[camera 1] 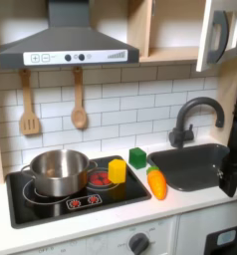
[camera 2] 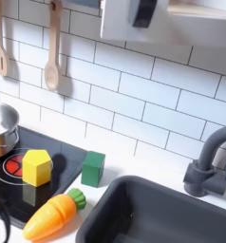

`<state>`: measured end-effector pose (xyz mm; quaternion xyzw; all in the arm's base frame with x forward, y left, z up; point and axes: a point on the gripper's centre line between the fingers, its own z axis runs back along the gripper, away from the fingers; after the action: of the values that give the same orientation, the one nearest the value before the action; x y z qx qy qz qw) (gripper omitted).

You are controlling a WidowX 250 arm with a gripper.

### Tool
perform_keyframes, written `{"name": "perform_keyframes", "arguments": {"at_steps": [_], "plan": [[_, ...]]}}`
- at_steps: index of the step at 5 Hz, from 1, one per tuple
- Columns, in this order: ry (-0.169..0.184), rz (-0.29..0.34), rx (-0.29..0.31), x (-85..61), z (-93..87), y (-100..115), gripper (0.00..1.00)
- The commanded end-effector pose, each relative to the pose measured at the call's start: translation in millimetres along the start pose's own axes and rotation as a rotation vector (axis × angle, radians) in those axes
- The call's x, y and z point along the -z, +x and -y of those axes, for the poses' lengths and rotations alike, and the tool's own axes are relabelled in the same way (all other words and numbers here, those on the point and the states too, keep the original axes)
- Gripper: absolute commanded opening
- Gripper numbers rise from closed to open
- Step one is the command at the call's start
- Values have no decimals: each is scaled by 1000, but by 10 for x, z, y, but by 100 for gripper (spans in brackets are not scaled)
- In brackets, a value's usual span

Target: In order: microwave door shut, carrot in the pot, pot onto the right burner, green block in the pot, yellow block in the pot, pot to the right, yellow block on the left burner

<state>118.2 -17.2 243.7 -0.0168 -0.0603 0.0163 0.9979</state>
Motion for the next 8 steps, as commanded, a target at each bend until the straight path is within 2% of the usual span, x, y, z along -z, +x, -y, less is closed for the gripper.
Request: {"name": "perform_keyframes", "arguments": {"at_steps": [1,2,3,4,6,8], "plan": [[0,0,0,0,0,0,100],[18,32,67,-8,-42,77,100],[-3,69,142,-43,-6,182,100],[-14,110,151,-122,-4,308,100],[-42,136,203,-178,61,453,100],[-44,144,261,-156,119,502,100]]}}
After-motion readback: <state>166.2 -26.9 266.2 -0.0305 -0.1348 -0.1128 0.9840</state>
